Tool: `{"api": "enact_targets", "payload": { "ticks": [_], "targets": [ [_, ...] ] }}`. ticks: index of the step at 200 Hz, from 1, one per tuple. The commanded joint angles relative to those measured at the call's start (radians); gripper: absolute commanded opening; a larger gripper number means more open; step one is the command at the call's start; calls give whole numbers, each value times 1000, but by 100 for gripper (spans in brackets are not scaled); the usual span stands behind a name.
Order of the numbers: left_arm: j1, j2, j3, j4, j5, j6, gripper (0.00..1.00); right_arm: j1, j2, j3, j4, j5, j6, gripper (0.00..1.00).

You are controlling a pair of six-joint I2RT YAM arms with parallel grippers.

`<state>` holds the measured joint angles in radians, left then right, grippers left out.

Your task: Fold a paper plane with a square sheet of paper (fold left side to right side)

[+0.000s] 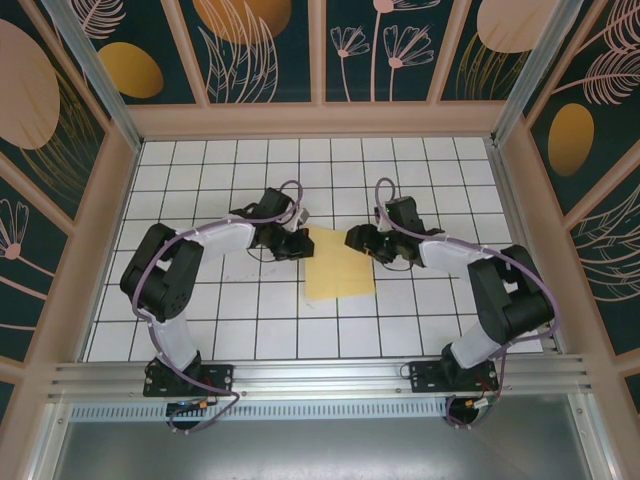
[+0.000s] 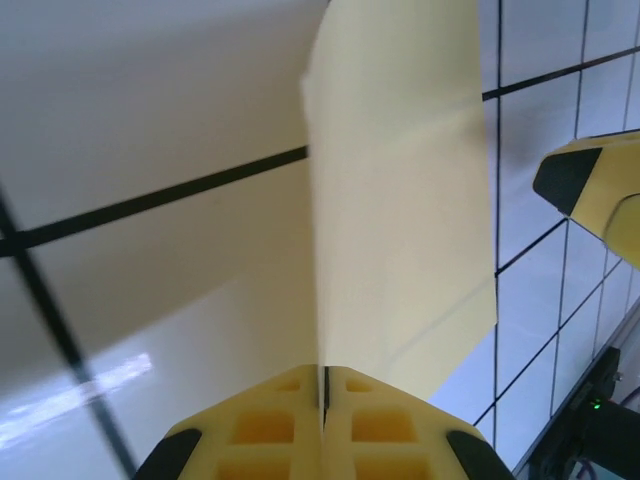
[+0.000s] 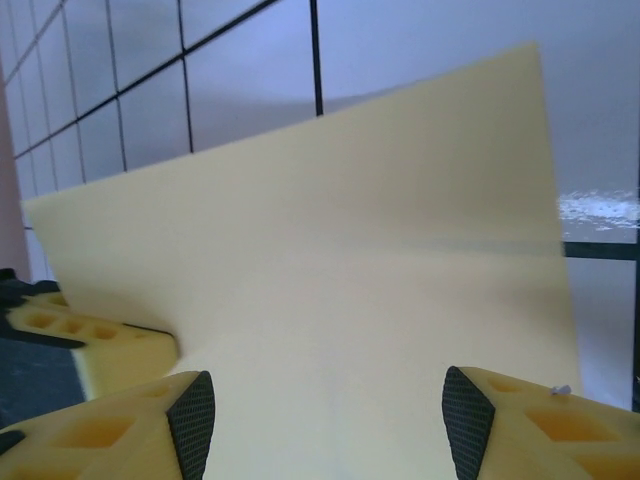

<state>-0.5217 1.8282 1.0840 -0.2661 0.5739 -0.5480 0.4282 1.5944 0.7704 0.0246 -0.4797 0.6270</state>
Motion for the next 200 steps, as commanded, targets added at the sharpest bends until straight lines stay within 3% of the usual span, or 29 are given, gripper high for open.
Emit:
{"api": "enact_targets", "payload": {
  "ticks": [1, 44, 90, 114, 200],
  "targets": [
    [18, -23, 26, -78, 5, 68, 0, 12, 50, 36, -27, -14, -13, 65],
    [19, -2, 39, -59, 22, 64, 0, 29, 128, 58, -72, 4, -10, 64],
    [20, -29, 31, 83, 136, -51, 35, 32, 157, 56, -123, 41, -4, 64],
    [12, -32, 22, 197, 218, -143, 46, 32, 165, 47, -113, 40, 5, 64],
    [-60, 78, 68, 287, 262, -199, 62, 17, 139, -5, -28, 1, 45, 65]
  ]
}}
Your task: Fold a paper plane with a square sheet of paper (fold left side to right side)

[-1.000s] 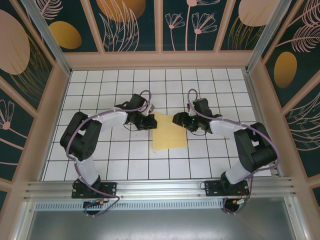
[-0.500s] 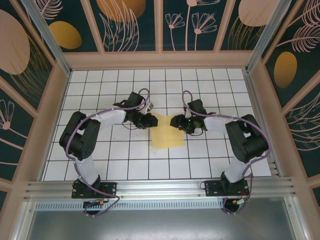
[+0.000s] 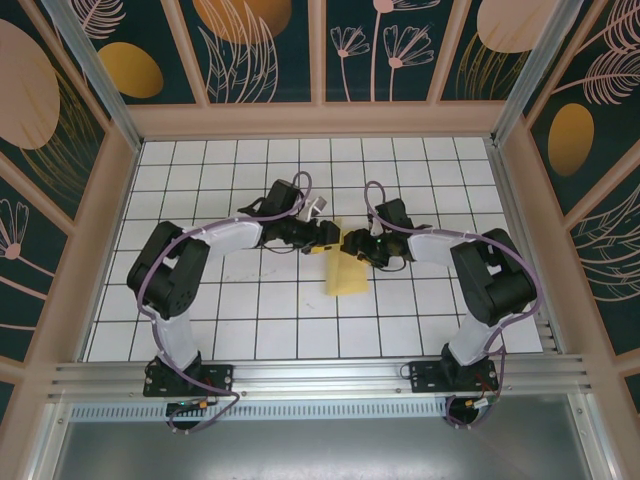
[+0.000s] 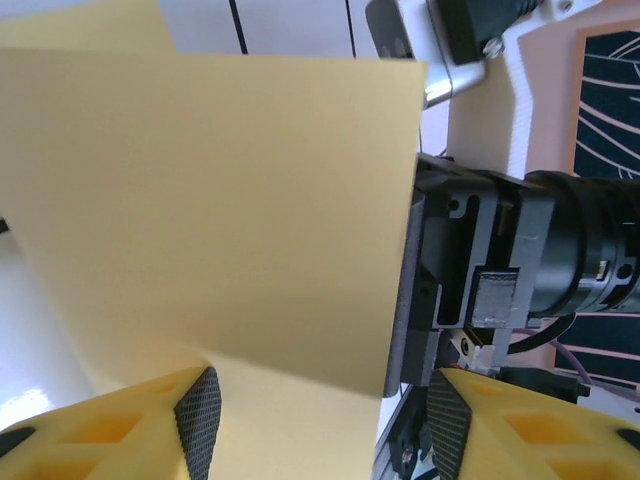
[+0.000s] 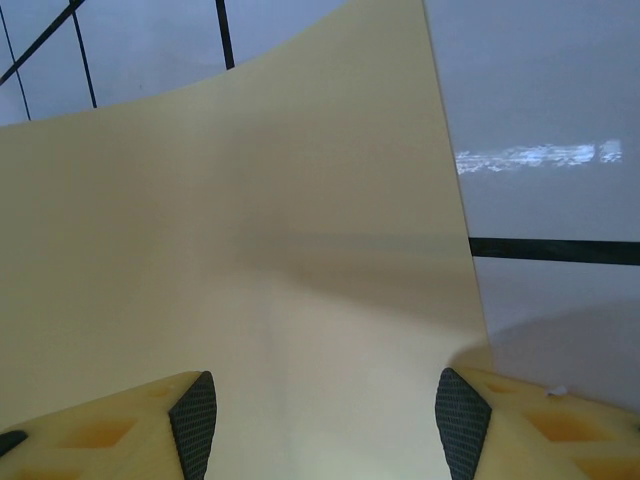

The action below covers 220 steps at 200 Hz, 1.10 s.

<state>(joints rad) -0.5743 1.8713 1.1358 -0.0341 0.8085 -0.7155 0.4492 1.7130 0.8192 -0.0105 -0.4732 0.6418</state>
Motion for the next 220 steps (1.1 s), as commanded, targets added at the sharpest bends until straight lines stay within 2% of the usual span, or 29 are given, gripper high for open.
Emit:
{"api": "enact_targets", "payload": {
  "ticks": [1, 68, 109, 137, 186, 220],
  "targets": [
    [-7, 35, 16, 56, 27, -31, 62, -5, 19, -55, 9, -6, 31, 64],
    [-9, 70, 23, 83, -14, -58, 58, -67, -84, -138, 132, -74, 61, 65],
    [-9, 73, 20, 112, -36, -81, 57, -106, -145, -146, 86, -73, 34, 64],
    [-10, 74, 19, 114, -46, -84, 57, -119, -218, -175, 139, -114, 46, 64],
    [-9, 79, 18, 117, -51, -87, 54, -98, -250, -233, 353, -240, 147, 55],
    [-10, 78, 16, 120, -52, -88, 51, -64, -185, -212, 368, -254, 164, 49]
  ]
}}
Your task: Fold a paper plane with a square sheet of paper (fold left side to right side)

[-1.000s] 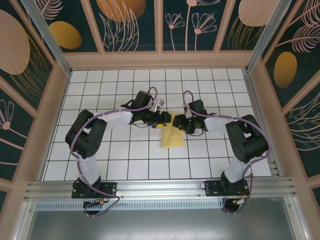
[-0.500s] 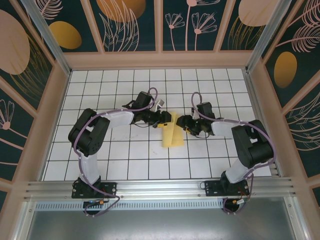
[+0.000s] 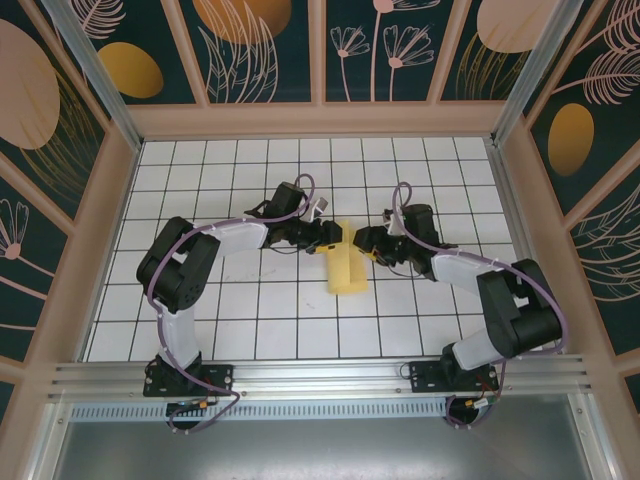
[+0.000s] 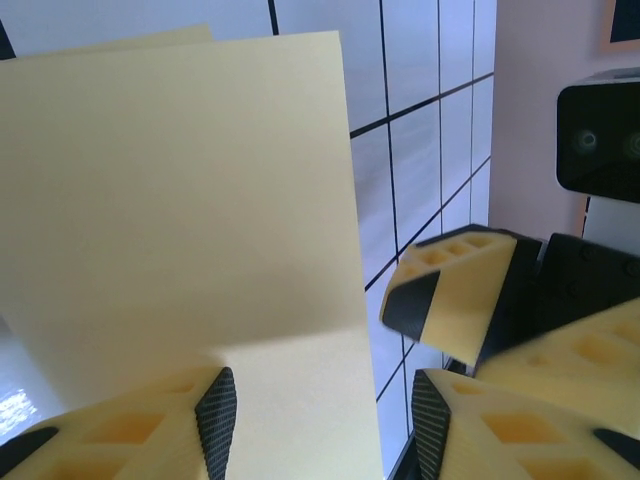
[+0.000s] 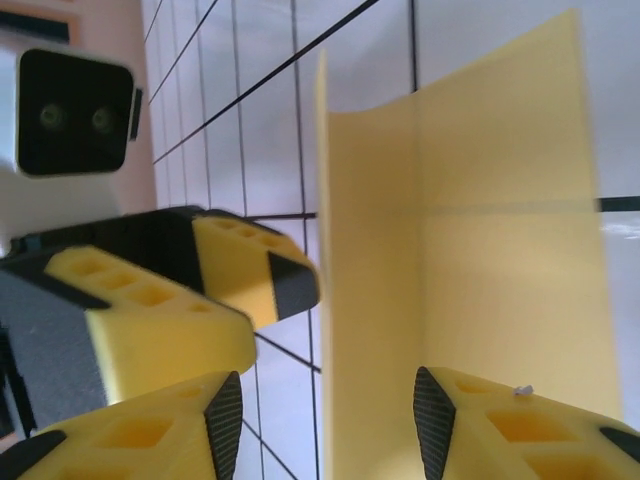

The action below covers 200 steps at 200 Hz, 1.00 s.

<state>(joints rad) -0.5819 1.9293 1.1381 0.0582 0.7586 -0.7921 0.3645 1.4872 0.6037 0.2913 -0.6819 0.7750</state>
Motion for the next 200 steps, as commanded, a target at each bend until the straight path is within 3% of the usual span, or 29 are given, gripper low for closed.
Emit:
{"api": "enact_targets", "payload": {
  "ticks": [1, 47, 87, 134, 200],
  "targets": [
    [-2, 20, 14, 27, -1, -12, 51, 20, 42, 4, 67, -44, 32, 49],
    [-2, 18, 10, 27, -8, -12, 47, 32, 92, 15, 63, -38, 37, 33],
    [-1, -16, 7, -6, -47, 12, 50, 25, 73, 15, 16, 3, 10, 0],
    [-1, -98, -32, -73, -160, 37, 57, 8, 88, 33, -92, 65, -52, 0],
    [-11, -10, -7, -129, -204, 43, 57, -2, 123, 38, -127, 118, -66, 0]
  ]
}}
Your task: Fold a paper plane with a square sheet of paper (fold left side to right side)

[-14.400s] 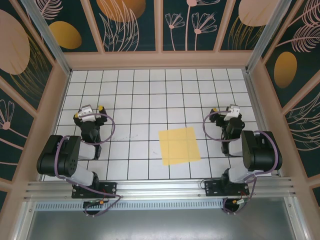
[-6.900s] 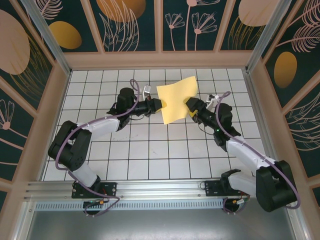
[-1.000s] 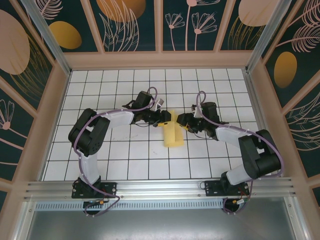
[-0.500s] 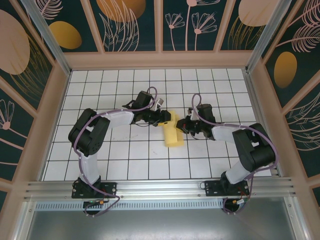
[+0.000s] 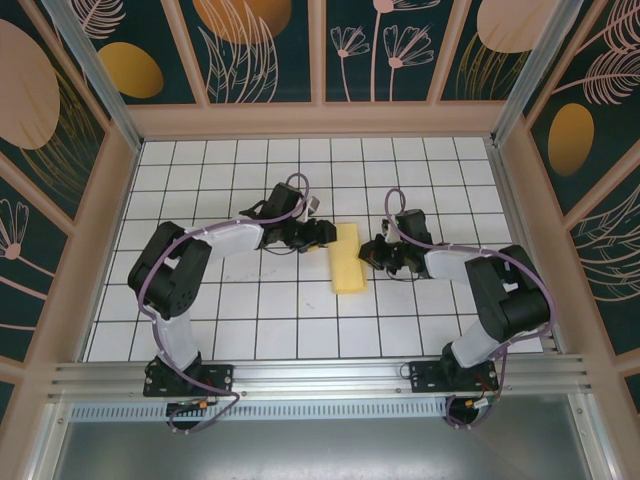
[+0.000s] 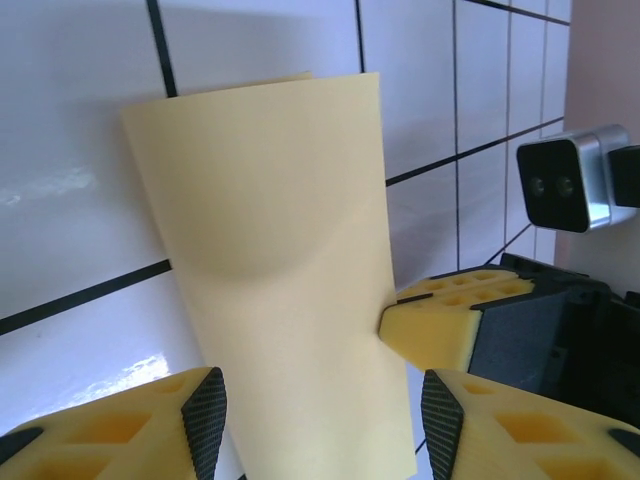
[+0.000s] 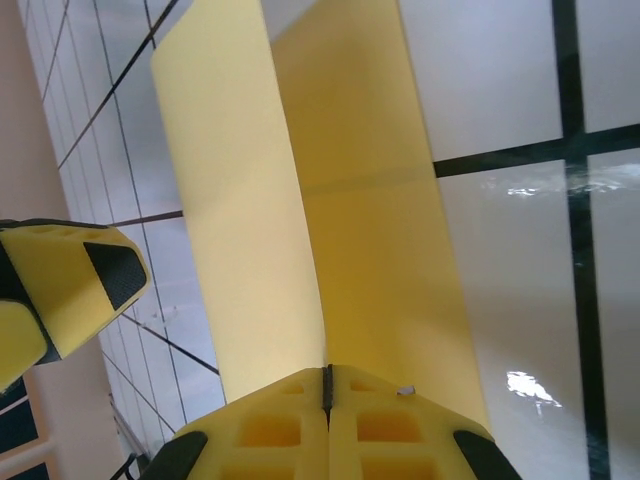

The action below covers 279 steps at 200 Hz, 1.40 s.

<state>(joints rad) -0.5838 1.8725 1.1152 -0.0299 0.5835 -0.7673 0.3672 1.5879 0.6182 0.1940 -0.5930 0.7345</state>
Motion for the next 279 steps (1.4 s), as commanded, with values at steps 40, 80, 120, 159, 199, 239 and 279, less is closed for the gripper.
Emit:
{"api": "enact_targets", "payload": {
  "ticks": [40, 80, 120, 159, 199, 239, 279],
  "targets": [
    [-27, 97, 53, -42, -23, 13, 55, -8, 40, 26, -37, 42, -35, 0],
    [-40, 137, 75, -44, -12, 3, 50, -10, 56, 31, -31, 40, -35, 0],
    [-51, 151, 86, -62, -4, 6, 46, -14, 68, 35, -27, 39, -35, 0],
    [-57, 145, 83, -96, -15, 20, 46, -17, 82, 43, -27, 39, -38, 0],
    [-59, 162, 89, -116, -39, 25, 45, -18, 93, 49, -37, 38, -48, 1],
    [-59, 184, 114, -146, -89, 32, 43, -38, 54, 41, -58, 45, -62, 17],
    [-59, 206, 129, -157, -97, 33, 41, -87, -33, 26, -124, 67, -97, 31]
  ]
}}
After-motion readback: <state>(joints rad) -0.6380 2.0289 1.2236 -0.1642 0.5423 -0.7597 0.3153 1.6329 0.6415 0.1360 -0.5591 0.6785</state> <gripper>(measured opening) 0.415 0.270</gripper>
